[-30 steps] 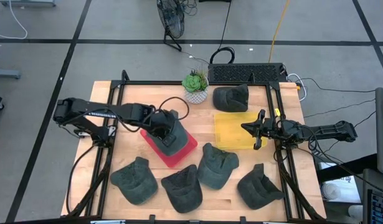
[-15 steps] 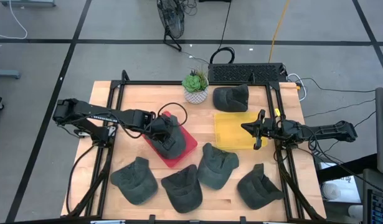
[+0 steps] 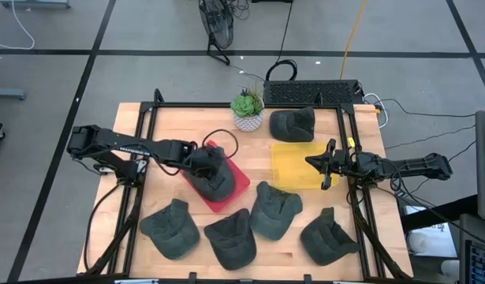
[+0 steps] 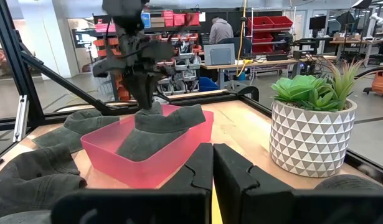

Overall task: Pick & Place hat
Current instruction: Put the top left dark gray cap into the red bin, then put the right dark gray cap into the red bin

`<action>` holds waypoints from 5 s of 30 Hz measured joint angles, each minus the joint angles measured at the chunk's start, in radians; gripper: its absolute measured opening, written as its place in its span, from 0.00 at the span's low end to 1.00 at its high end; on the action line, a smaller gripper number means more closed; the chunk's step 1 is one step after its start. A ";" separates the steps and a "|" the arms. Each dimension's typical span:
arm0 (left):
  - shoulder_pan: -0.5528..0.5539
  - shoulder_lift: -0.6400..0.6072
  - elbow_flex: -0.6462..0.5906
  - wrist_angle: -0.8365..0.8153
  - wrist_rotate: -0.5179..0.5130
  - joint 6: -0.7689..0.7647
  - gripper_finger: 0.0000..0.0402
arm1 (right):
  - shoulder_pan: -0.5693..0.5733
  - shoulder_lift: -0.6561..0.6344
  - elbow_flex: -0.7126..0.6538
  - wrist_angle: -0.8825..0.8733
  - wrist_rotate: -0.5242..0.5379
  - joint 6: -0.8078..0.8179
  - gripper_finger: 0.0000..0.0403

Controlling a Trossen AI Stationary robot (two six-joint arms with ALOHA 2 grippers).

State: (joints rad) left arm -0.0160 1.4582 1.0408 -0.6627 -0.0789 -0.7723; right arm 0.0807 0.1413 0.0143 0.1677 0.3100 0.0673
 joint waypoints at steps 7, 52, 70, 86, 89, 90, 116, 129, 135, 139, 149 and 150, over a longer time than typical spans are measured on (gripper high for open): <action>0.031 0.000 0.043 0.206 -0.108 0.607 0.08 | 0.000 0.000 0.000 0.015 0.001 0.000 0.00; 0.198 0.099 0.044 -0.021 -0.079 0.524 0.08 | 0.000 0.002 0.000 -0.001 0.002 0.000 0.00; 0.124 -0.017 0.060 0.489 0.205 0.857 0.08 | 0.000 0.001 0.000 -0.015 0.136 0.017 0.00; 0.149 -0.016 -0.121 0.926 0.190 0.752 0.08 | 0.000 0.004 0.000 -0.023 0.139 -0.005 0.03; 0.181 -0.022 -0.206 1.108 0.227 0.755 0.08 | 0.000 0.013 0.000 -0.023 0.140 -0.005 0.03; 0.193 -0.021 -0.225 1.149 0.243 0.761 0.08 | 0.000 0.016 0.000 -0.025 0.139 -0.006 0.03; 0.280 -0.319 -0.244 0.995 0.337 0.711 0.08 | 0.072 0.615 0.285 0.053 0.081 0.128 0.21; 0.152 -0.477 -0.245 0.722 0.227 0.767 0.08 | 0.175 0.943 0.660 -0.179 0.025 0.202 0.27; 0.056 -0.583 -0.245 0.635 0.137 0.806 0.08 | 0.255 1.083 0.814 -0.316 0.039 0.299 0.27; 0.007 -0.598 -0.245 0.632 0.138 0.809 0.08 | 0.269 1.192 0.929 -0.465 -0.010 0.409 0.27; -0.053 -0.589 -0.245 0.628 0.155 0.807 0.08 | 0.276 1.395 1.064 -0.643 -0.266 0.618 0.32; -0.060 -0.589 -0.245 0.629 0.155 0.804 0.08 | 0.279 1.405 1.064 -0.650 -0.288 0.642 0.35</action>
State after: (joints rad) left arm -0.0755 0.8690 0.7958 -0.0337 0.0764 0.0317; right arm 0.3596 1.5468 1.0779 -0.4821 0.0225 0.7093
